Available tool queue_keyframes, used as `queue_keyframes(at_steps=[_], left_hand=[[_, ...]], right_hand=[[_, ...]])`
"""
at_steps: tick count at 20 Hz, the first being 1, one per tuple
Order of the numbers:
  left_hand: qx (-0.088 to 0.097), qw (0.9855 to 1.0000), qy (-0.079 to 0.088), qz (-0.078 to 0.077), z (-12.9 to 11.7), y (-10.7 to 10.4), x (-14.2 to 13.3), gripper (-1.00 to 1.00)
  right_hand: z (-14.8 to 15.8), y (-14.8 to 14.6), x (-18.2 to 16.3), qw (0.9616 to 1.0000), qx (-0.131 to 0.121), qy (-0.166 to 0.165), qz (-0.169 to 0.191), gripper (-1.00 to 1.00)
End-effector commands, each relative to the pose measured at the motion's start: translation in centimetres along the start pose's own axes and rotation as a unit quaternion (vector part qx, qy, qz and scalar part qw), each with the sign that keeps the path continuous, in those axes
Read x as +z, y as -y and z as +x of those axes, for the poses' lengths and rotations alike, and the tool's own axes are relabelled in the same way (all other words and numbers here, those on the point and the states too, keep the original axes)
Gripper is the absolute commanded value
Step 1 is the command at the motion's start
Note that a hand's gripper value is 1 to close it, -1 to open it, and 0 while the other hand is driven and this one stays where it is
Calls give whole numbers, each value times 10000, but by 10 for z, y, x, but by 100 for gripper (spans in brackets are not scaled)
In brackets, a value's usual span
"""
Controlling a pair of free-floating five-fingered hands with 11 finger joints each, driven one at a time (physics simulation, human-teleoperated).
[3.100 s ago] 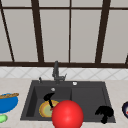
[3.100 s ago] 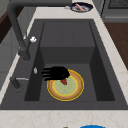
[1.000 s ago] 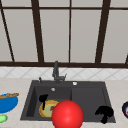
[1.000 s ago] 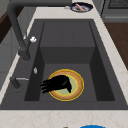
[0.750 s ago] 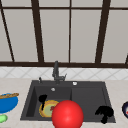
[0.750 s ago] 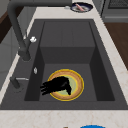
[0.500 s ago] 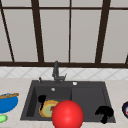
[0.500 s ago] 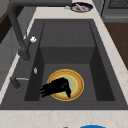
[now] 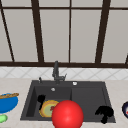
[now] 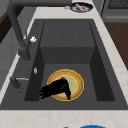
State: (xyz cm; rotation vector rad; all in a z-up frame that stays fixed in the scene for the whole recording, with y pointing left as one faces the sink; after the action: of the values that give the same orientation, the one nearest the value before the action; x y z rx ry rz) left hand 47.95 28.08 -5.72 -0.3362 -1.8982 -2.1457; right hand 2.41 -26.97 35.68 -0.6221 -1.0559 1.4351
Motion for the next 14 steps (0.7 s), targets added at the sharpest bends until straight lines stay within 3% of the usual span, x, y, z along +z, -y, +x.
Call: queue_keyframes(at_steps=[1,2,3,5,6,10,14], left_hand=[[-115,9999,-13,4,3,-4,0,-100],[-146,9999,-4,14,4,-4,1,-100],[-4,10000,0,0,1,-2,0,-100],[-9,10000,23,-8,3,-6,1,-100],[-14,10000,74,-7,5,-13,1,-100],[119,9999,19,-2,11,-30,8,-100],[58,9999,104,-31,20,-52,18,-100]], right_hand=[[0,0,0,10000,0,0,0,0],[0,0,0,10000,0,0,0,0],[0,0,0,10000,0,0,0,0],[0,0,0,10000,0,0,0,0],[0,0,0,10000,0,0,0,0],[0,0,0,10000,0,0,0,0],[0,0,0,10000,0,0,0,0]])
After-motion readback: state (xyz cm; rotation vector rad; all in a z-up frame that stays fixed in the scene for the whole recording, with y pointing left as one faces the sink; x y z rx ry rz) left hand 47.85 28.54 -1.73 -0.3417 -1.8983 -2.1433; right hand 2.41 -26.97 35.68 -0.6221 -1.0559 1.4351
